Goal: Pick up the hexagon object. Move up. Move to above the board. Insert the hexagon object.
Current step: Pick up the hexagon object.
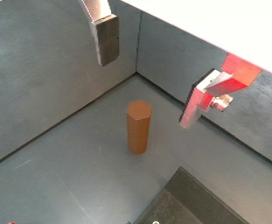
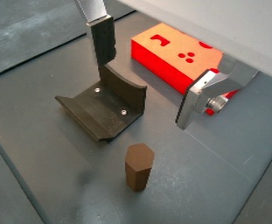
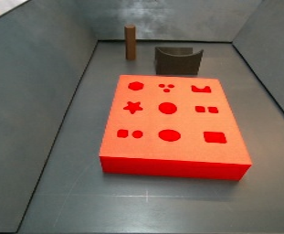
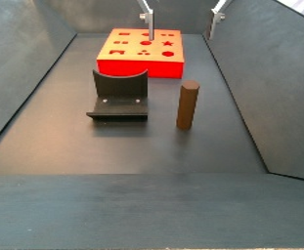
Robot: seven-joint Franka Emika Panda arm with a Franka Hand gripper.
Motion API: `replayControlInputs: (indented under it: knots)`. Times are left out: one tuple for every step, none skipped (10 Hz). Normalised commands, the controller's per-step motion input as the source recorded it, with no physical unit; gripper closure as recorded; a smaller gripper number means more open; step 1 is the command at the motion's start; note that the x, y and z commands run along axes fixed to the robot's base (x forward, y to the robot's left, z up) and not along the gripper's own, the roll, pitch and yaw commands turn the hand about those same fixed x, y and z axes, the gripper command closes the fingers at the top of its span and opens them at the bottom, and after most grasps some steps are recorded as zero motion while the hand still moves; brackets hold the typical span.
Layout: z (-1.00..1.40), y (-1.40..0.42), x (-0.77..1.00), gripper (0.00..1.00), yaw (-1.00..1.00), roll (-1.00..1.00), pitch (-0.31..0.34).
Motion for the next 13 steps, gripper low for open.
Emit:
replayControlInputs:
  knots:
    - [-0.19,0.0,0.06,0.0,0.0,-0.02,0.0]
    - [-0.41,0.02,0.0,0.0,0.01,0.0,0.0]
    - [-0.52,0.16,-0.17,0.0,0.04,0.0,-0.037]
    - [-0.64,0.16,-0.28,0.0,0.02,0.0,-0.056]
    - [-0.67,0.17,-0.25,0.0,0.04,0.0,-0.091]
    - [-0.66,0.23,-0.16,0.0,0.07,0.0,-0.1]
    - [-0.6,0.3,-0.01,0.0,0.1,-0.02,-0.07]
    - [-0.53,0.39,0.0,0.0,0.13,-0.06,-0.039]
    - [-0.56,0.24,0.04,0.0,0.05,-0.07,-0.034]
    - [-0.74,0.01,0.02,0.0,0.0,0.0,-0.04]
    - [-0.78,-0.03,0.0,0.0,0.0,0.06,-0.041]
    - [-0.08,0.0,0.0,0.0,0.0,-0.03,0.0]
    - [0.0,0.0,0.0,0.0,0.0,0.0,0.0]
